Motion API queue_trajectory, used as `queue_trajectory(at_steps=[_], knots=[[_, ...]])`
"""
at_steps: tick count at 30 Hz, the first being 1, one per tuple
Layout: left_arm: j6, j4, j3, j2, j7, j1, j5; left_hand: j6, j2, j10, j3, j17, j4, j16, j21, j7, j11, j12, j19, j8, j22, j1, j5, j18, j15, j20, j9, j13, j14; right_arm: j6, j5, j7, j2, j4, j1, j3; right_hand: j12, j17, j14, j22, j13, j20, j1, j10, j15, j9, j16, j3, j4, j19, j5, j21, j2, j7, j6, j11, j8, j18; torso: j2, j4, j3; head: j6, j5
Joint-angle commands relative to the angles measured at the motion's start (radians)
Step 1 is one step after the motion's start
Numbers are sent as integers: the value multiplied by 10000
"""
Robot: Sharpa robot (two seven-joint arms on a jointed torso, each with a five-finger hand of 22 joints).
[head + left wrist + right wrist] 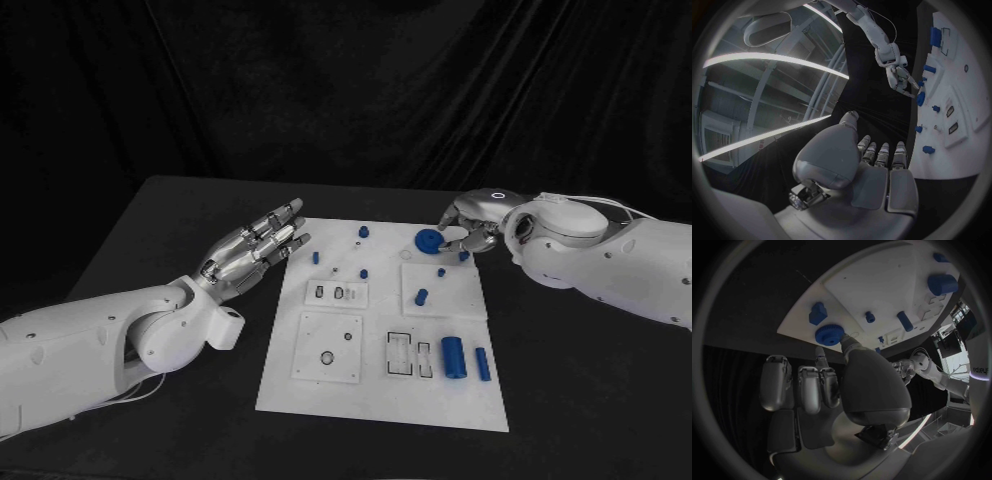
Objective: Assemble the parts on the task board
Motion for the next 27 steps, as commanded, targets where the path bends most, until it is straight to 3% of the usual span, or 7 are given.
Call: queue_trajectory(at_steps=[1,5,12,20,27], knots=[[144,11,7,6,559,16,53,-55,30,22,-19,-17,-66,-65,-59,27,68,-34,-6,8,-16,34,66,75,56,62,-4,-14,-4,-22,-169,-225,55,-70,-59,6,34,2629,1065,595,2629,65,181,1028,30,-3,26,55,-94,24,114,32,40,0,-109,42,-9,-133,8,18,-5,-1,-11],[159,2,7,10,551,15,53,-55,30,22,-19,-17,-66,-65,-59,27,68,-34,-6,8,-16,34,66,75,56,62,-4,-14,-4,-231,-171,-146,115,-97,-92,6,34,2629,1065,685,2629,43,436,1028,-6,3,26,134,-355,66,507,82,110,-55,-426,-7,-6,-145,14,18,4,-5,-10],[172,-11,7,13,540,14,53,-58,29,22,-15,-17,-79,-65,-59,27,69,-34,-6,8,-16,33,68,72,79,76,-4,-14,-4,-352,-173,-79,191,-165,-107,6,34,2629,1065,778,2629,28,424,1028,-15,58,26,179,-480,117,1107,137,208,-53,-546,-18,65,-165,21,6,11,-22,-13],[184,-18,7,20,529,13,53,-58,29,22,-15,-17,-79,-65,-59,27,69,-34,-6,8,-16,33,68,72,79,76,-4,-14,-4,-377,-173,-41,259,-229,-110,6,34,2629,1065,773,2629,39,287,1028,4,82,26,154,-447,107,1217,117,235,-8,-589,10,87,-161,10,10,1,-31,-8],[203,-26,7,27,506,13,53,-59,30,22,-12,-17,-88,-65,-59,29,71,-34,-6,8,-16,29,68,70,91,87,-4,-14,-4,-417,-140,23,325,-304,-111,7,34,2629,1065,823,2629,96,-97,1028,71,182,26,50,-285,133,828,129,306,87,-486,91,232,-168,-5,-4,-11,-68,33]])
